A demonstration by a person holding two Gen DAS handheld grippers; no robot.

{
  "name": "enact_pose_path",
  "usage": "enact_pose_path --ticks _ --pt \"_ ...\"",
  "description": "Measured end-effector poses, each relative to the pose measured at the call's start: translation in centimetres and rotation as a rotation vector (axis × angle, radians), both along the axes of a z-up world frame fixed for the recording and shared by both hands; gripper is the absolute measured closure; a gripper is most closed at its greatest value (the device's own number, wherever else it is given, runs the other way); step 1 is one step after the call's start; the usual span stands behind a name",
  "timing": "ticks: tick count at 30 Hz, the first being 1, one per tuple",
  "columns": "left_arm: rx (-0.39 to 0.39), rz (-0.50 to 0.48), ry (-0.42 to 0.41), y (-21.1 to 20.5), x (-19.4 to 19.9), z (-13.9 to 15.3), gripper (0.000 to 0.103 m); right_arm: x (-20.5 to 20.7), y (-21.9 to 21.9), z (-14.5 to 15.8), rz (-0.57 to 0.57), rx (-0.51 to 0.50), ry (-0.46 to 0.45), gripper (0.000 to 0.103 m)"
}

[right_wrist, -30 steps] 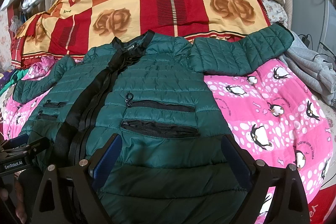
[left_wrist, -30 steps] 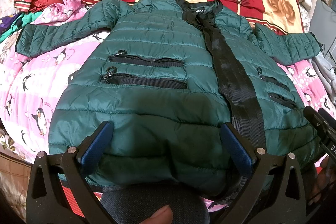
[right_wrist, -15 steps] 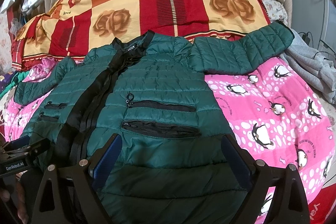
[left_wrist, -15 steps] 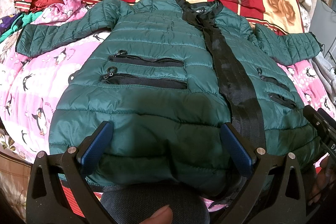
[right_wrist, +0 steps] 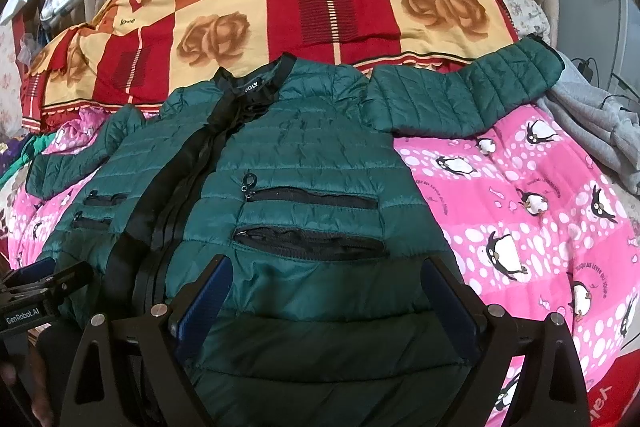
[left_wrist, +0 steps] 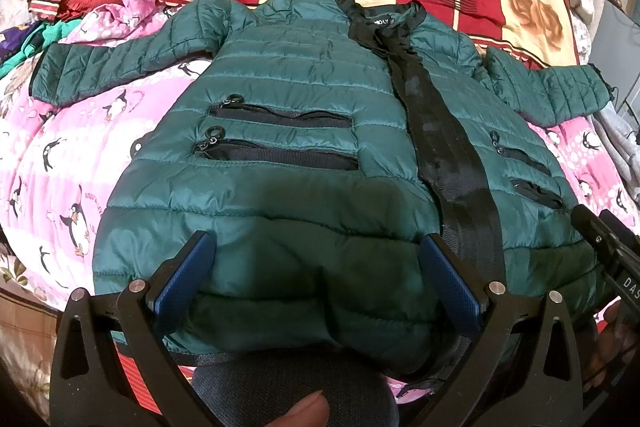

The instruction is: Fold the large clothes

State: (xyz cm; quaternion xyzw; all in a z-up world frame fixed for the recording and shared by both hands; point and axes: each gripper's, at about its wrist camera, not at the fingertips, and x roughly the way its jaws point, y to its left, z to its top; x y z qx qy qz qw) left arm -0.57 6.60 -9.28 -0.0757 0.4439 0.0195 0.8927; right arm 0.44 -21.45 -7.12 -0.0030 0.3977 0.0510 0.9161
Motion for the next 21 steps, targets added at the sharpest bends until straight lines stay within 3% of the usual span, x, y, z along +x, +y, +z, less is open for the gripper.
enact_pose_path --ticks 21 --pt "-0.001 0.001 0.001 -0.06 0.02 0.01 0.000 -0.61 0.97 0.30 0.024 -0.035 -0.058 0.009"
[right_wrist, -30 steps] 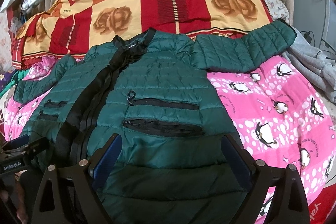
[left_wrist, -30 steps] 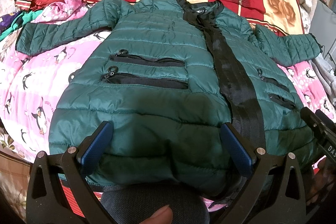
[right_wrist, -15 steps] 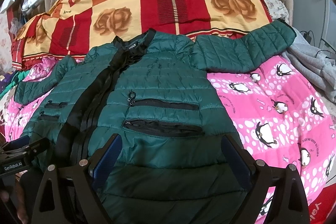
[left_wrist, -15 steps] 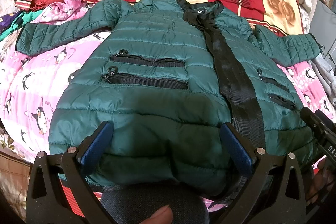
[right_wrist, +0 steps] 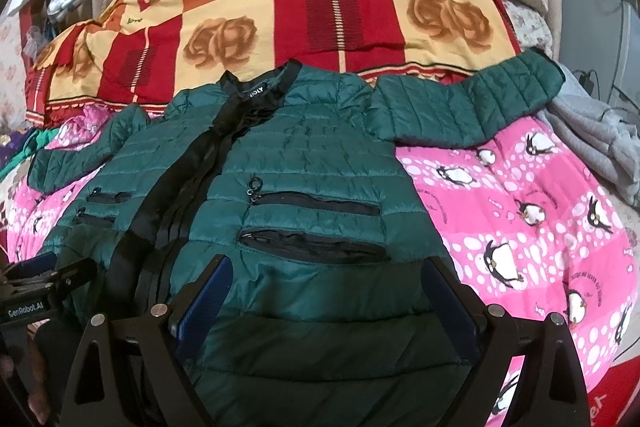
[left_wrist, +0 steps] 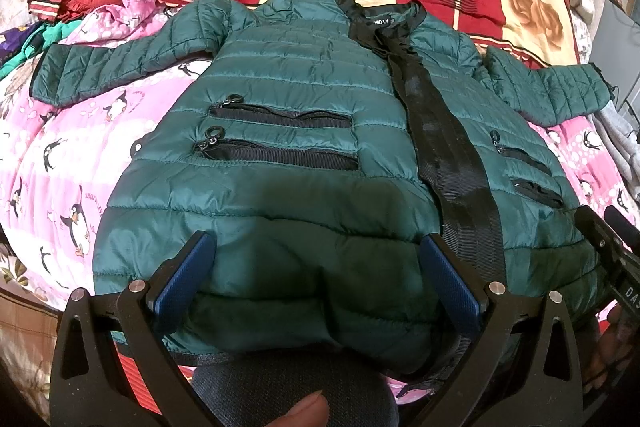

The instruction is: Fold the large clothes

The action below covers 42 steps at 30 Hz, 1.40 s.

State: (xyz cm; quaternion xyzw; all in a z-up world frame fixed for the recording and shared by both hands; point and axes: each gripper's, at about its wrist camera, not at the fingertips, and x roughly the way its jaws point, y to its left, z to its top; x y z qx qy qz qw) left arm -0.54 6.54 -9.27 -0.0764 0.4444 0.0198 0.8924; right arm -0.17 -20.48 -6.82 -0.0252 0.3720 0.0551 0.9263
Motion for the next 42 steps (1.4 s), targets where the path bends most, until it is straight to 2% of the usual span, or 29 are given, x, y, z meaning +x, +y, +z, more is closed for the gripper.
enact_pose_path --ticks 7,15,42 --pt "0.001 0.000 0.000 0.0 0.0 0.0 0.000 -0.1 -0.1 0.0 0.018 0.009 0.011 0.009" --pt "0.001 0.000 0.000 -0.1 0.0 0.0 0.000 0.4 -1.1 -0.2 -0.013 0.046 0.042 0.009" --pt "0.002 0.000 0.001 -0.1 0.0 0.0 0.000 0.5 -1.1 -0.4 -0.014 0.042 0.046 0.009"
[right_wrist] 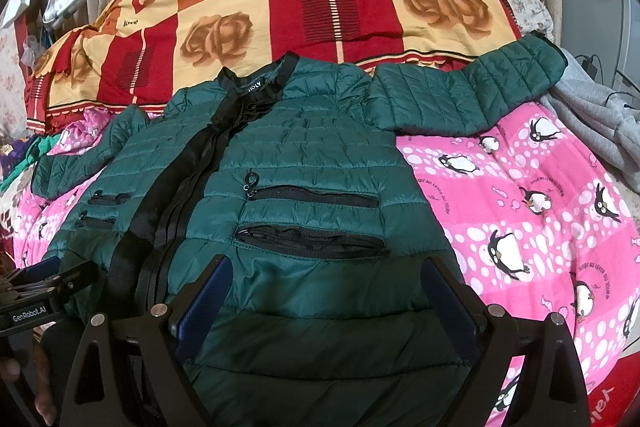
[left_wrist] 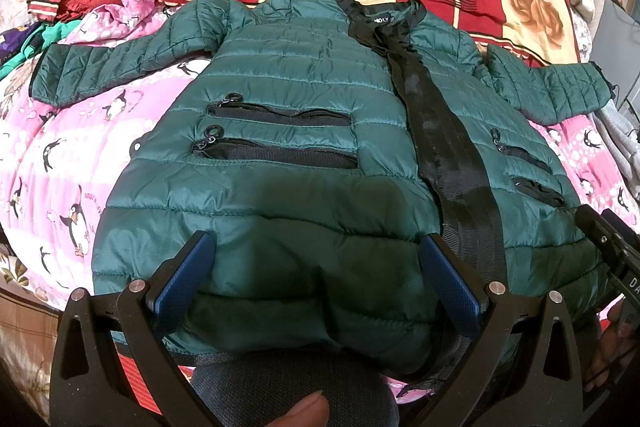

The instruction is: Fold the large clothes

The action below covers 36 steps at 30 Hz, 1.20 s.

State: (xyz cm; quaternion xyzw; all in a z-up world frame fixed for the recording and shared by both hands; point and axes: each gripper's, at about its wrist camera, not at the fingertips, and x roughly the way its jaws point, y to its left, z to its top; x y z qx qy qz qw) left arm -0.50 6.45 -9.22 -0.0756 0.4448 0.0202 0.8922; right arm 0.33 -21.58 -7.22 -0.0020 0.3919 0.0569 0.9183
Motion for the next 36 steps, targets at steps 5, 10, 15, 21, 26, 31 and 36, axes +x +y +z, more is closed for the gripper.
enact_pose_path --ticks 5,10,15,21,26,31,36 --pt "-0.001 0.000 0.000 0.0 0.0 0.0 0.000 0.0 0.0 0.0 0.000 0.000 0.000 0.009" --pt "-0.001 0.000 0.000 0.0 0.0 0.0 0.000 0.0 -0.1 0.0 0.000 0.000 -0.001 0.009" --pt "0.000 0.000 0.001 0.0 0.0 0.0 0.000 0.0 -0.1 0.0 0.000 0.001 -0.001 0.009" --pt "0.003 0.000 0.001 0.0 0.0 0.0 0.000 0.0 -0.1 0.0 0.000 0.001 -0.001 0.009" --pt "0.027 0.004 0.013 0.0 0.1 -0.3 0.000 0.0 0.0 0.0 -0.003 -0.005 -0.007 0.009" --pt "0.081 0.009 0.040 0.2 0.5 -0.3 0.000 -0.5 0.4 0.1 -0.008 -0.024 -0.034 0.009" --pt "0.096 0.029 0.025 1.2 1.8 0.9 0.000 0.0 1.1 1.0 -0.010 -0.035 -0.031 0.009"
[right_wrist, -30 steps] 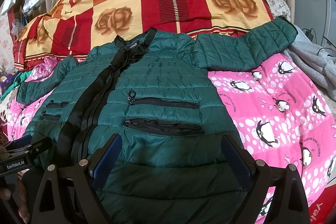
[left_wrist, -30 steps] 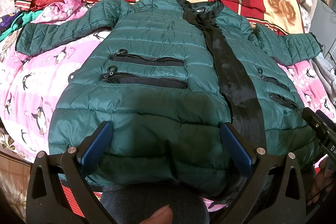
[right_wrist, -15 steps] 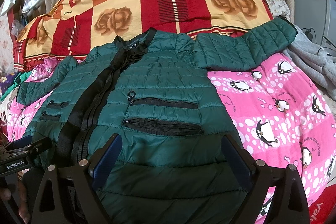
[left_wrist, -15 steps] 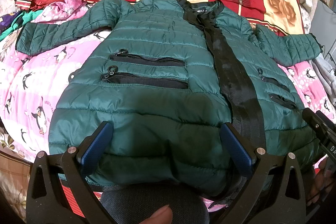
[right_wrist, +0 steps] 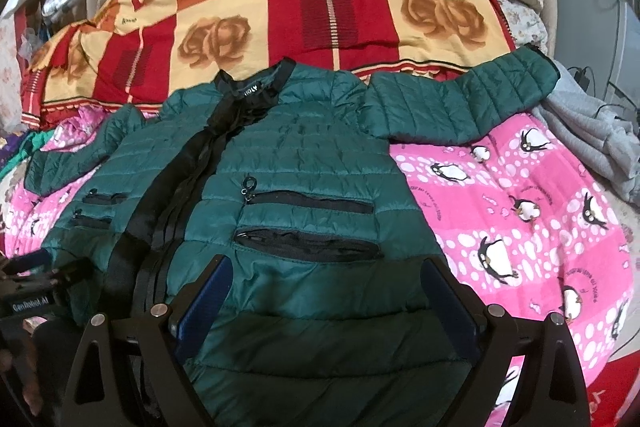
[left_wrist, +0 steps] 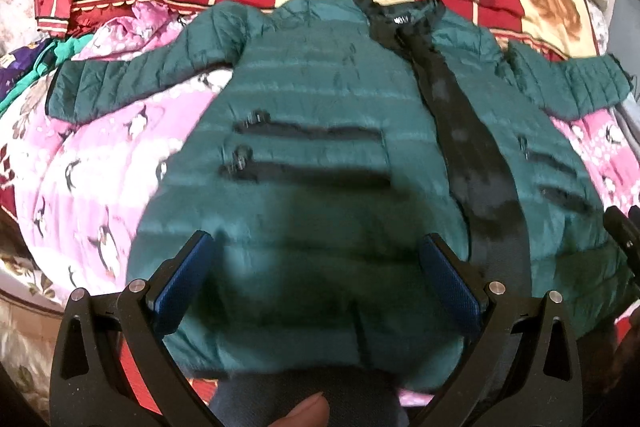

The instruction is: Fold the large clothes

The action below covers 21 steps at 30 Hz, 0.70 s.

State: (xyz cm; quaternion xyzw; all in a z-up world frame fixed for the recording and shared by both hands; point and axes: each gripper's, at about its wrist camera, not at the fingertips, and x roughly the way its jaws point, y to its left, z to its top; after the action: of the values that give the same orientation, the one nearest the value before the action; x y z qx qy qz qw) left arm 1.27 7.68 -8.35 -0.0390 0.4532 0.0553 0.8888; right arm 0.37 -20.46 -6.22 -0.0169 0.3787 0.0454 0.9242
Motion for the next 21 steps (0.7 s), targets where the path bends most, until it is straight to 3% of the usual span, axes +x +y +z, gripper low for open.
enact_pose_path --ticks 3,9,15,19,21 --pt "0.021 0.022 -0.018 0.9 2.4 1.2 0.000 1.6 0.6 1.8 0.019 0.068 -0.029 0.009" --pt "0.041 0.025 -0.028 3.2 9.2 1.4 0.000 6.5 4.9 3.7 0.094 0.085 -0.079 0.009" --pt "0.033 0.033 0.043 4.8 14.6 -2.2 0.000 11.4 10.0 0.3 0.151 0.046 -0.063 0.009" --pt "0.026 0.046 0.054 5.2 15.5 -3.7 0.000 13.4 11.4 -2.5 0.183 -0.027 -0.054 0.009" --pt "0.036 0.044 0.036 5.1 15.3 -4.1 0.000 14.2 11.2 -4.5 0.178 -0.023 0.006 0.009"
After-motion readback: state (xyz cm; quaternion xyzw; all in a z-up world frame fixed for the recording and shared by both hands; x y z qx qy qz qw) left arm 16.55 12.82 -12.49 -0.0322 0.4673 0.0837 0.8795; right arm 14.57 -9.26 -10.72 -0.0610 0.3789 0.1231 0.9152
